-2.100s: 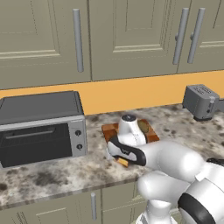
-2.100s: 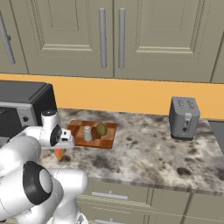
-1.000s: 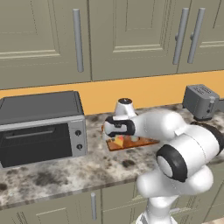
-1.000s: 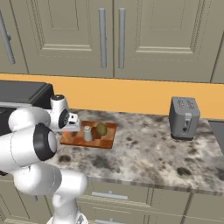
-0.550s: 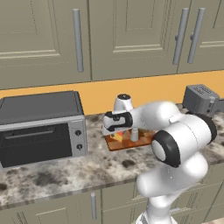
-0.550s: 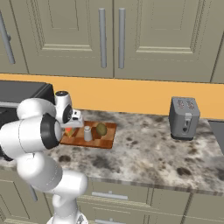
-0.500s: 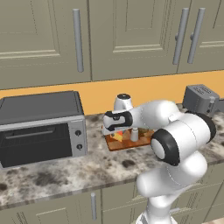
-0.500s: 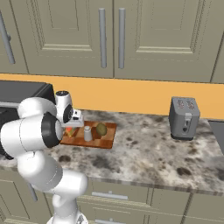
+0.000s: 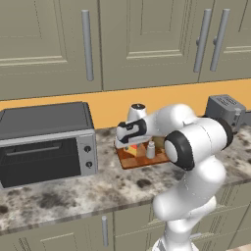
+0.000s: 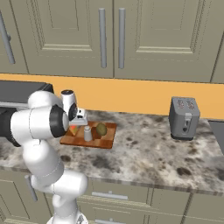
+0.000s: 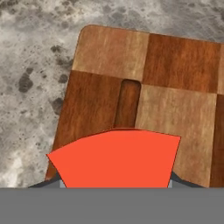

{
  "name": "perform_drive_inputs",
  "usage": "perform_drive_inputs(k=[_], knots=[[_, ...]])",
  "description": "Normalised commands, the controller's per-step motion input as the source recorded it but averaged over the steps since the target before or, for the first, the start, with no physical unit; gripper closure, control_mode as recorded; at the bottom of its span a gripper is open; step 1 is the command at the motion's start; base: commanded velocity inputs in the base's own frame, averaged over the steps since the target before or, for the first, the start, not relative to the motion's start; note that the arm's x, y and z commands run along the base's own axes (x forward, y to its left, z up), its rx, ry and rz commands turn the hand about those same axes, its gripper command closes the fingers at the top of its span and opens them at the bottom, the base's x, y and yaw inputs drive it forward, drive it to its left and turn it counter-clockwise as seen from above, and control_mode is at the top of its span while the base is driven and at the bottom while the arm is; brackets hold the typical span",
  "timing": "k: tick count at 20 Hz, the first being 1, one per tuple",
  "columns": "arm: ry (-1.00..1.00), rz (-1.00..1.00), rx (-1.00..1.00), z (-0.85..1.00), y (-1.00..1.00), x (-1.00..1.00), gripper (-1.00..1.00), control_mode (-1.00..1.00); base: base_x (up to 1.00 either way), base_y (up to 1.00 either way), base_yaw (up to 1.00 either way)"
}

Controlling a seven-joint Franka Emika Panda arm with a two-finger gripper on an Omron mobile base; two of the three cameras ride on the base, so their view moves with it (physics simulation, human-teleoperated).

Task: Retrieve the reheated potato from the microwave, then place the potato, cheese, and condiment on the cutting board.

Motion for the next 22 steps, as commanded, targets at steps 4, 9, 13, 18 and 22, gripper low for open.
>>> perform_drive_inputs(k=[4,9,13,18,22], knots=[[0.0,0.0,0.0,-0.21,-0.11,0.2,1.0,-1.0,0.0,0.0,0.0],[0.0,0.0,0.0,-0.2,-0.08,0.17,1.0,-1.0,0.0,0.0,0.0],[0.0,0.0,0.0,-0.18,-0.08,0.12,1.0,-1.0,0.0,0.0,0.0],[0.0,0.0,0.0,-0.23,-0.06,0.01,1.0,-1.0,0.0,0.0,0.0],[0.0,0.0,0.0,-0.13,0.0,-0.01,-1.0,-1.0,0.0,0.0,0.0]])
